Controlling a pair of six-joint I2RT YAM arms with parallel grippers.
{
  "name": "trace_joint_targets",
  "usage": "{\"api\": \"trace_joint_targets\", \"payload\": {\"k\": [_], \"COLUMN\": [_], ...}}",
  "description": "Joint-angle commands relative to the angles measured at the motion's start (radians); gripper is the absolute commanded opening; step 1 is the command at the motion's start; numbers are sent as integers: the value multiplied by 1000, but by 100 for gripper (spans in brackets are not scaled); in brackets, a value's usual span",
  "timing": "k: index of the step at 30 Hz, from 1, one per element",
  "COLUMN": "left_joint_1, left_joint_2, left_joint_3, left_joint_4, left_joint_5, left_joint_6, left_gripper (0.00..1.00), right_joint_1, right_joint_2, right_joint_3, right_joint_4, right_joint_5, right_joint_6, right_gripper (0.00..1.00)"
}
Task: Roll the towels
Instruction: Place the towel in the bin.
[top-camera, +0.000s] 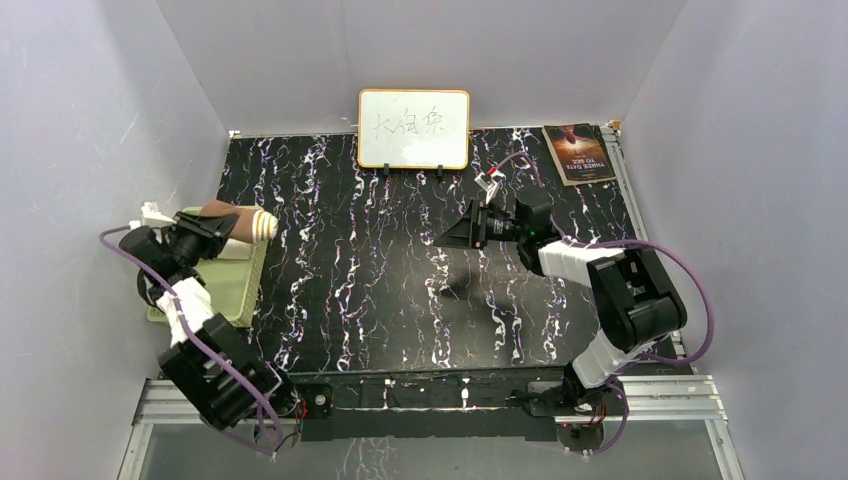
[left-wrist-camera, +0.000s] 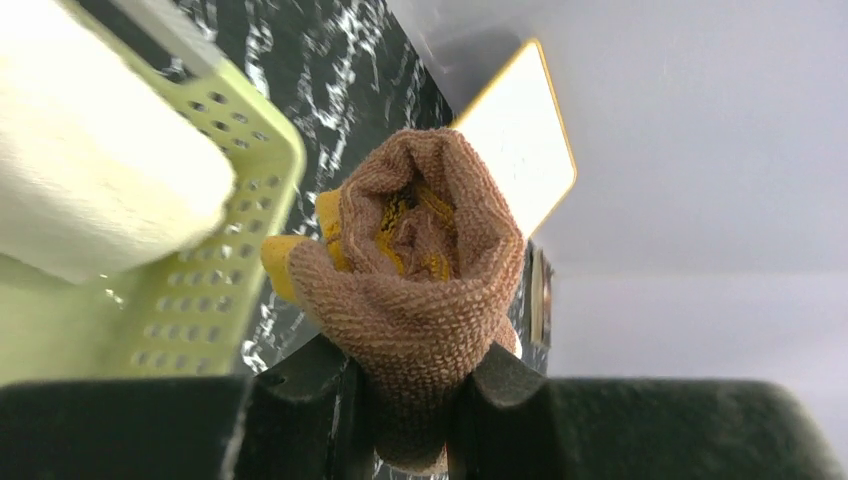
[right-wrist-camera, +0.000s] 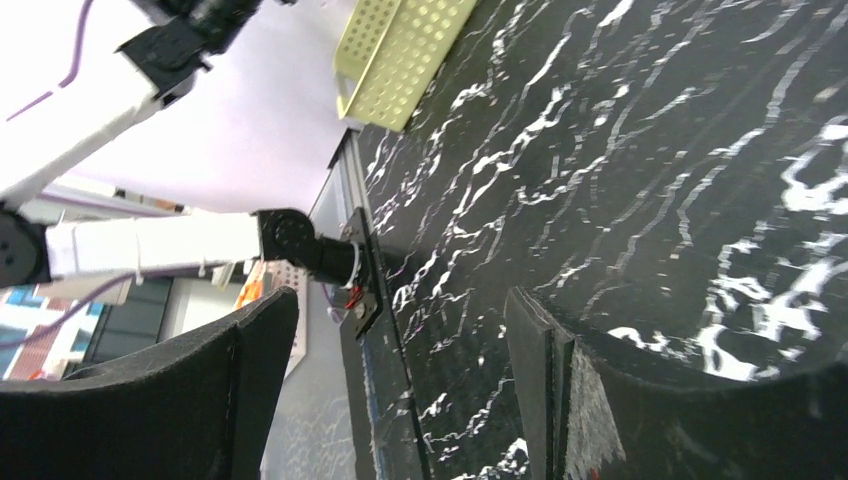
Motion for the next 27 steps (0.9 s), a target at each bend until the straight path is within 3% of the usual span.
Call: {"api": "trace_joint_targets", "payload": {"k": [1, 7, 15, 20, 23, 27], "left_joint_1": [99, 203, 219, 217, 162, -35], "left_joint_2": [78, 134, 111, 143, 179, 276], "left_joint_3": [-61, -99, -90, -145, -171, -165], "left_joint_4": [379, 473, 306, 348, 351, 264], "left_joint_5": [104, 41, -193, -257, -295, -452], "left_joint_6": [-147, -80, 154, 164, 177, 209], "left_gripper": [2, 2, 5, 4, 4, 2], "right_joint_1": [63, 119, 160, 162, 163, 162], "right_joint_2": [-60, -43, -52, -79, -87, -85], "right_joint_3": [-5, -2, -25, -40, -45, -43], "right_joint_4": [72, 116, 175, 179, 180, 195], "right_joint_5": [13, 8, -7, -10, -12, -12], "right_joint_6": [10, 26, 41, 41, 41, 41], "right_gripper": [74, 74, 74, 74, 75, 74]}}
